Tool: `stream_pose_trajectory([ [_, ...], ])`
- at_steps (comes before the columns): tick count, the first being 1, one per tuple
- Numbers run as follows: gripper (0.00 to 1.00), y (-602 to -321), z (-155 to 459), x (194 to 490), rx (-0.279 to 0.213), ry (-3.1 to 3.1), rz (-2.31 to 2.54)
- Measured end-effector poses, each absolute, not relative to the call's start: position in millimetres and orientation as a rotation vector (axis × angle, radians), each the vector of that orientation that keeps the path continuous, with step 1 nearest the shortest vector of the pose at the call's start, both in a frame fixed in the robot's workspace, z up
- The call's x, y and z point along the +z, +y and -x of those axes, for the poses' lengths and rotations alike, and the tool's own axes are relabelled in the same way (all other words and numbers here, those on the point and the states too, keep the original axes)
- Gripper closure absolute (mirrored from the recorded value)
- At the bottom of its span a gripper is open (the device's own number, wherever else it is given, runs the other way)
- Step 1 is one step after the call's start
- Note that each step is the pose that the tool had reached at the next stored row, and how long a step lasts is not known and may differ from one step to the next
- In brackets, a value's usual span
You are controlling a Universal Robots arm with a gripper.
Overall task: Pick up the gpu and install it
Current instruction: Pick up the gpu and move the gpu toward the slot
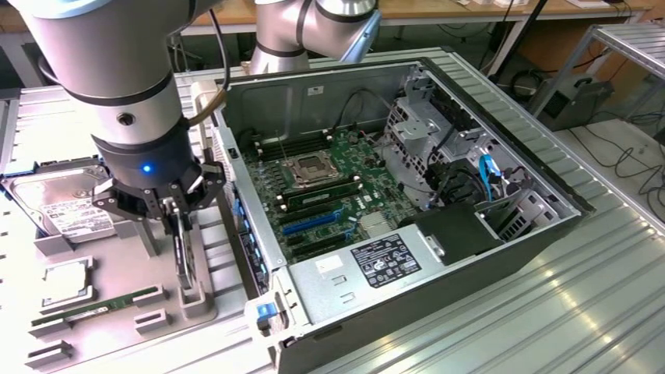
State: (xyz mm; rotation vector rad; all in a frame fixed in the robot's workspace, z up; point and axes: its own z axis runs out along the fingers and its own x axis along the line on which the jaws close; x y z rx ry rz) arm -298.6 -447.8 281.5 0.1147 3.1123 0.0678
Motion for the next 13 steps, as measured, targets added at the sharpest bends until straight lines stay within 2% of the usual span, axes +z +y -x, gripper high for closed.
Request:
stream_pose_trajectory([
  [13,0.74,-447.8,298.6,288.5,0.068,3.112,-0.115],
])
